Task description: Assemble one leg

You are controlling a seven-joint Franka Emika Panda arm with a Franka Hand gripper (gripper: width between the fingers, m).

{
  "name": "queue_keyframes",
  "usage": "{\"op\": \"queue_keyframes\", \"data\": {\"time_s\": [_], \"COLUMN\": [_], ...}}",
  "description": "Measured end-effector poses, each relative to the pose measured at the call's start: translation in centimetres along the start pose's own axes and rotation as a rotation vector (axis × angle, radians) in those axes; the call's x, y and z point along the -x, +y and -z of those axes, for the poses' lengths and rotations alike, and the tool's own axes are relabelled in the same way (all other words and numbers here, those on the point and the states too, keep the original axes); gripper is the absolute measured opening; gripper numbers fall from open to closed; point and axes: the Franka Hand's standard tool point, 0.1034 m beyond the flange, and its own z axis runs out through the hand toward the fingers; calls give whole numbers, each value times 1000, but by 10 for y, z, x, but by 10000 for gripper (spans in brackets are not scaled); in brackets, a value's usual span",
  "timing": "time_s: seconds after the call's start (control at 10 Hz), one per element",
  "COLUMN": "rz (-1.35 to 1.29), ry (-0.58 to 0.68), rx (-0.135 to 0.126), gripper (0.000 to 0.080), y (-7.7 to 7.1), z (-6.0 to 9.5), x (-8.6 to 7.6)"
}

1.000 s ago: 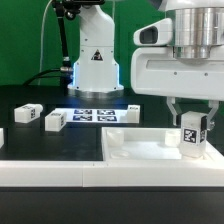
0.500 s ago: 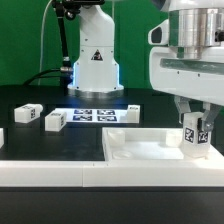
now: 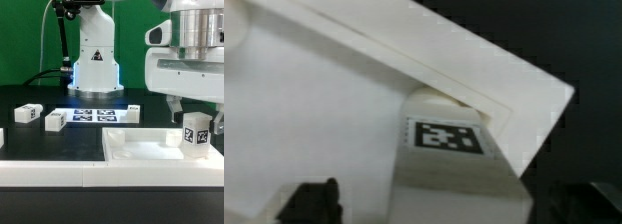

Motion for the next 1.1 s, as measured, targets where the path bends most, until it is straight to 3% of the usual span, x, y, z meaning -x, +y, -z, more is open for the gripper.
{"op": "queue_keyframes", "data": {"time_s": [0.5,1.1], "rz": [555,954], "ry": [10,21], "rx": [-7,3], "gripper": [649,649], "y": [-2,-5], "z": [0,3], "x": [-1,1]}}
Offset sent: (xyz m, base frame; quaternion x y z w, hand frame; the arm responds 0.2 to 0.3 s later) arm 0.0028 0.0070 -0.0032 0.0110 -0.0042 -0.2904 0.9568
